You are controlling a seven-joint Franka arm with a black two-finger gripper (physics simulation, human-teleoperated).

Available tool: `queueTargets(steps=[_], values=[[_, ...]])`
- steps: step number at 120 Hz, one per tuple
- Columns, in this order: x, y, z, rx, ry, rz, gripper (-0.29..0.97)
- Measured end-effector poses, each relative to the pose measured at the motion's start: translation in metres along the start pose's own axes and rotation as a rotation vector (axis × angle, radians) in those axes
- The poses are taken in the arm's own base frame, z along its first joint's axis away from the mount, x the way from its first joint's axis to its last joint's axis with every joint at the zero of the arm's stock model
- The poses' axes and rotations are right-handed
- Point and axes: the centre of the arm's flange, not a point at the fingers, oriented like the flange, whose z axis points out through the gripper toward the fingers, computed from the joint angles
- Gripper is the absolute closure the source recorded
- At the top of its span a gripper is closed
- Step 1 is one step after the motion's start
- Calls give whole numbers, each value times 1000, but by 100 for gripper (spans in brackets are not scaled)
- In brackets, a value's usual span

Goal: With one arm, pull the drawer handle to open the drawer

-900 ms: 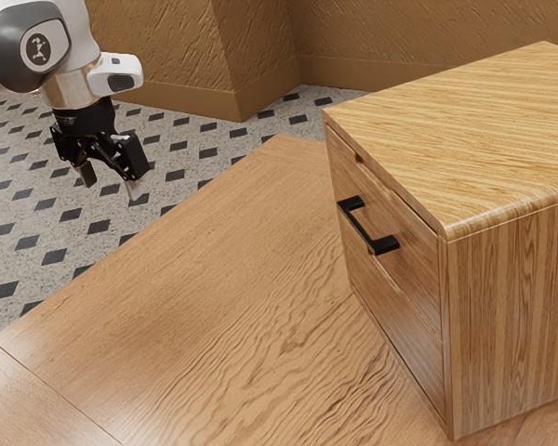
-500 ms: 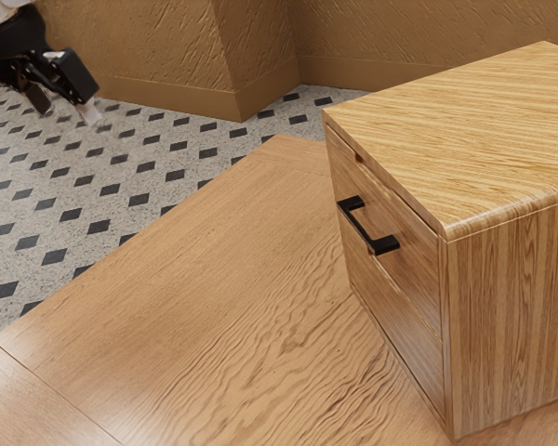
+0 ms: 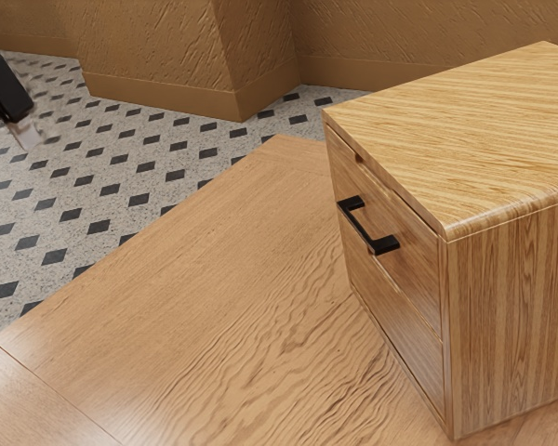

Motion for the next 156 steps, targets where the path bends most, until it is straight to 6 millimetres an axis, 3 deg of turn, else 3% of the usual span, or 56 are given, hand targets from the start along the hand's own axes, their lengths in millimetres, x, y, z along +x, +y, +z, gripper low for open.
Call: queueTargets(steps=[4, 10, 19, 25, 29, 36, 47, 52, 65, 72, 82, 126, 156], values=[[-7, 17, -4, -16, -17, 44, 0], [-11, 61, -6, -43, -55, 160, 0], [-20, 141, -4, -59, -118, 351, 0], [-38, 213, -3, -29, -156, 483, 0], [-47, 245, 1, -14, -179, 534, 0], [-53, 277, 11, 1, -204, 563, 0], [-61, 313, 45, 32, -265, 552, 0], [-64, 319, 58, 40, -271, 527, 0], [-112, 303, 81, 33, -193, 424, 0], [-133, 302, 85, 40, -127, 340, 0], [-145, 300, 85, 39, -79, 227, 0], [-168, 307, 91, 48, -150, 449, 0], [-159, 289, 98, 65, -190, 756, 0]])
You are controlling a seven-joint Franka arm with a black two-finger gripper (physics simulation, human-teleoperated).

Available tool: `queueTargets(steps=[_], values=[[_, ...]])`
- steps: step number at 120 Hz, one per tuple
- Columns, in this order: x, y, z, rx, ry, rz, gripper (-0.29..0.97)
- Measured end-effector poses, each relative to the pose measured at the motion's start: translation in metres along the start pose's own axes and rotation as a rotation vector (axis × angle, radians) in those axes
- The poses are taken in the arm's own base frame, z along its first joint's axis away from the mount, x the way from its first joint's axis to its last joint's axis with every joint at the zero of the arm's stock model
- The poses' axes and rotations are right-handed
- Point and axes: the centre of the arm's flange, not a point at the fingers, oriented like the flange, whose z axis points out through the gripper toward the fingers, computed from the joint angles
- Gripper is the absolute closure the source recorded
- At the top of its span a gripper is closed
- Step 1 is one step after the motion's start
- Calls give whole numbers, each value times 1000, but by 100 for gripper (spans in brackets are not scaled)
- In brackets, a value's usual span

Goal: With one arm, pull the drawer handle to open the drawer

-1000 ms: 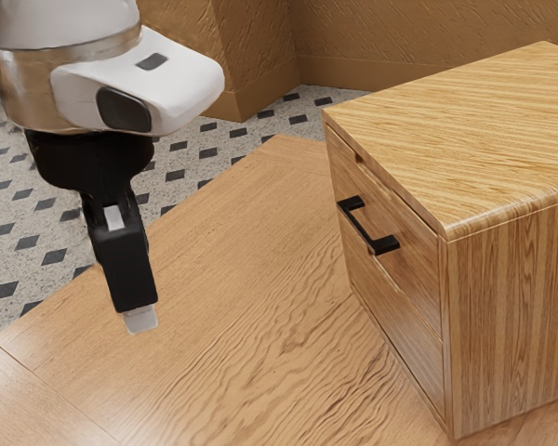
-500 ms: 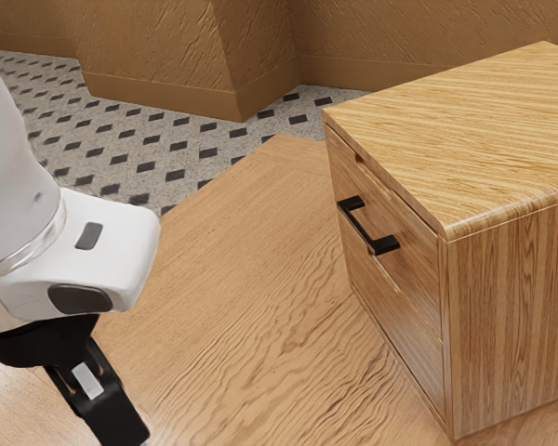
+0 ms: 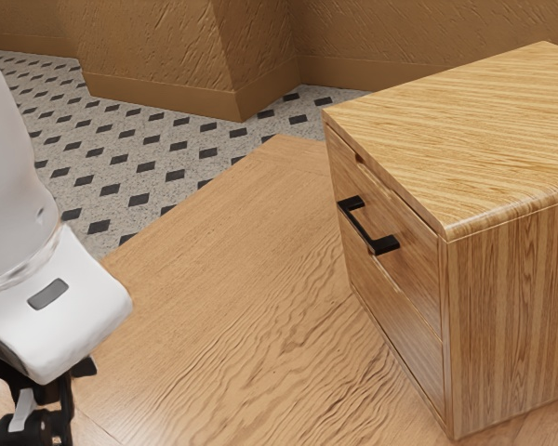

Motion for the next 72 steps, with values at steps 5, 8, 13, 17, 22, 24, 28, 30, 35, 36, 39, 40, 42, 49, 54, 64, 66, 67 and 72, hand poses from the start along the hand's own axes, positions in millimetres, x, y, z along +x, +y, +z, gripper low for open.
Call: queueTargets(steps=[5, 8, 13, 17, 22, 24, 28, 30, 35, 36, 39, 40, 42, 49, 54, 64, 66, 67, 72], values=[[0, -2, 0, 5, -1, 62, 0], [1, -3, 1, 8, 1, 102, 0], [4, -4, 6, 14, 7, 174, 0], [8, -5, 10, 22, 18, 231, 0], [13, -6, 14, 38, 42, 299, 0], [14, -7, 15, 45, 52, 325, 0], [18, -7, 16, 63, 77, 378, 0], [19, -7, 17, 72, 90, 404, 0], [20, -9, 20, 89, 129, 465, 0], [20, -10, 20, 93, 138, 477, 0], [20, -12, 21, 103, 164, 512, 0], [19, -13, 21, 107, 174, 523, 0], [18, -15, 20, 115, 195, 545, 0], [16, -20, 13, 150, 267, 623, 0], [17, -24, 9, 175, 315, 678, 0], [21, -38, 2, 216, 400, 779, 0], [22, -41, 2, 224, 414, 799, 0], [23, -42, 1, 228, 421, 809, 0], [28, -47, 0, 256, 448, 859, 0]])
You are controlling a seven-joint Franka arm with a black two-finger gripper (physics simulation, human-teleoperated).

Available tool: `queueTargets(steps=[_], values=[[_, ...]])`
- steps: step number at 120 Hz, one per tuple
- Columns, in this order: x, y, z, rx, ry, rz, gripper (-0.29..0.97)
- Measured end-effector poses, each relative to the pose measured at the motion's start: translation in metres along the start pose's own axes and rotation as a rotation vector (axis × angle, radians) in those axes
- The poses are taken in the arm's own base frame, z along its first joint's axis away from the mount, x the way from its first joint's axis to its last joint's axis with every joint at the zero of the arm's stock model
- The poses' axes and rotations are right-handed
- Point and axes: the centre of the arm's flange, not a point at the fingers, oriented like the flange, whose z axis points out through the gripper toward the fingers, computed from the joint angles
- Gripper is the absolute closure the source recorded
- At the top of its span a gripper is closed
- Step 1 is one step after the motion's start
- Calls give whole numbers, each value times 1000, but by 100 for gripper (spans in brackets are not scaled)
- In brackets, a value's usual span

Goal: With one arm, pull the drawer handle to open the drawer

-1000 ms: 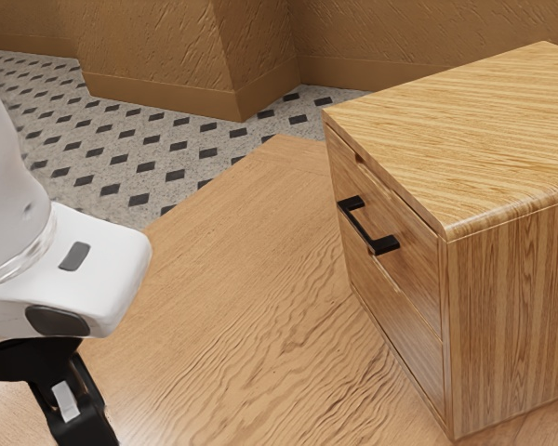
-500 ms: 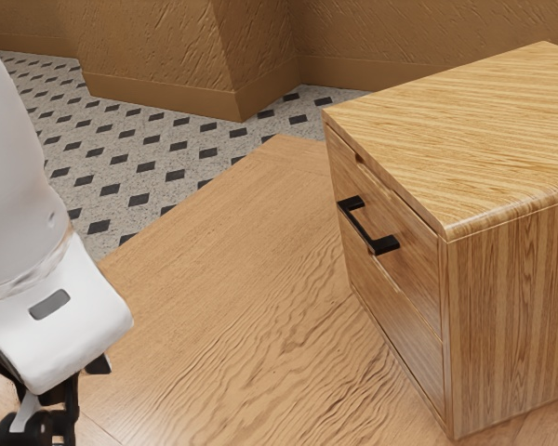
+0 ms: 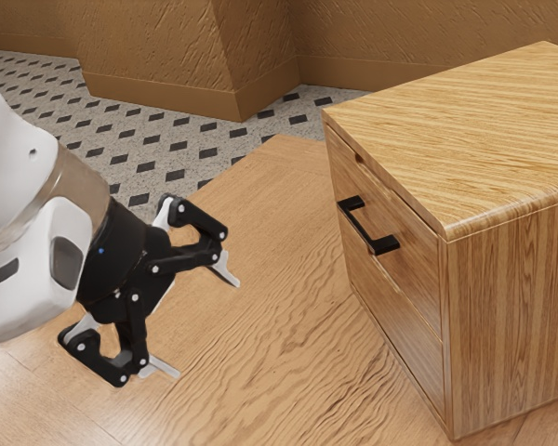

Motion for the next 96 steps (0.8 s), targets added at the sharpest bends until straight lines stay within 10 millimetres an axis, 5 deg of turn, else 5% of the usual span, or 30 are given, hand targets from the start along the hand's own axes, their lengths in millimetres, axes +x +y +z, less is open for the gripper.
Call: queueTargets(steps=[19, 48, 96], values=[[4, -23, 11, 72, 55, 182, 0], [13, -25, 24, 110, 55, 383, 0], [-13, -74, 66, 134, 15, 533, 0]])
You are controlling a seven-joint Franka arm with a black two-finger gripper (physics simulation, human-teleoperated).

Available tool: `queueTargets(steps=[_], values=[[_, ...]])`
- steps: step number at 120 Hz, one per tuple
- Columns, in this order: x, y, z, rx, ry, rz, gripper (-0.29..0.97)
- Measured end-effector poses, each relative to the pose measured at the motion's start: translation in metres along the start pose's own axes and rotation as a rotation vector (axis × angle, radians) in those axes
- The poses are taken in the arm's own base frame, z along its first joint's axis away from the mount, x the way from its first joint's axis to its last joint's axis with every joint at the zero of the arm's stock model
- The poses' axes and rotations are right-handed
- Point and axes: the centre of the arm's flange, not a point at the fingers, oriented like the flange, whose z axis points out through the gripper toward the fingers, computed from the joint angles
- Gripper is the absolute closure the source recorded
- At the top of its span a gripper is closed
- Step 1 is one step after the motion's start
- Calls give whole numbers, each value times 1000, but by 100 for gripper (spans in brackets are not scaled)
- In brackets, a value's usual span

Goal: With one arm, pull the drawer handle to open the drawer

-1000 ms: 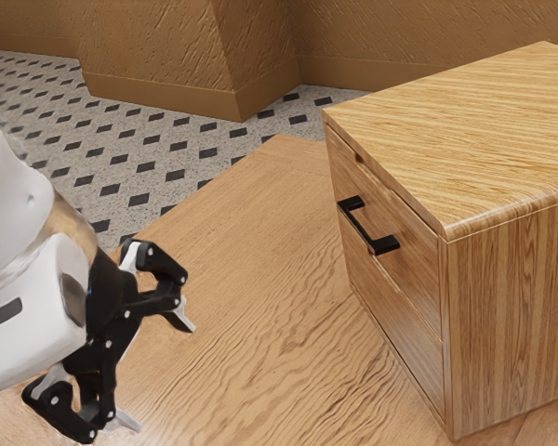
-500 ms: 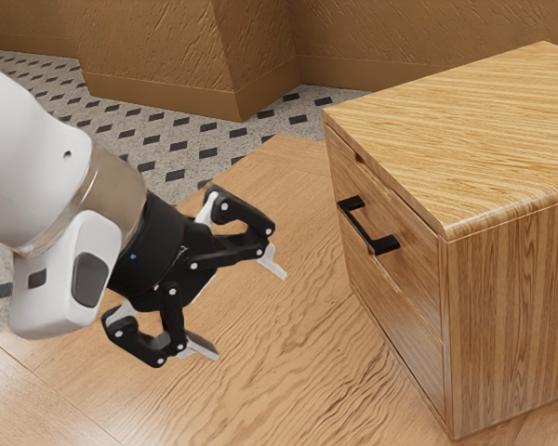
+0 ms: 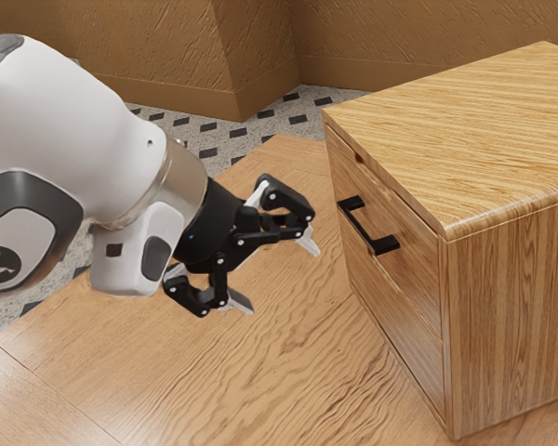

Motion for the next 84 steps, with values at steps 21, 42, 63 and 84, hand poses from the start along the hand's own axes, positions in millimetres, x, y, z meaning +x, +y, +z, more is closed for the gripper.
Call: queueTargets(steps=[21, 42, 63, 84], values=[[-27, -2, 11, 2, -17, 6, 0], [-37, -11, 19, 15, -34, 48, 0], [-35, -17, 31, 24, -21, 87, 0], [-42, -21, 42, 24, -18, 102, 0]])
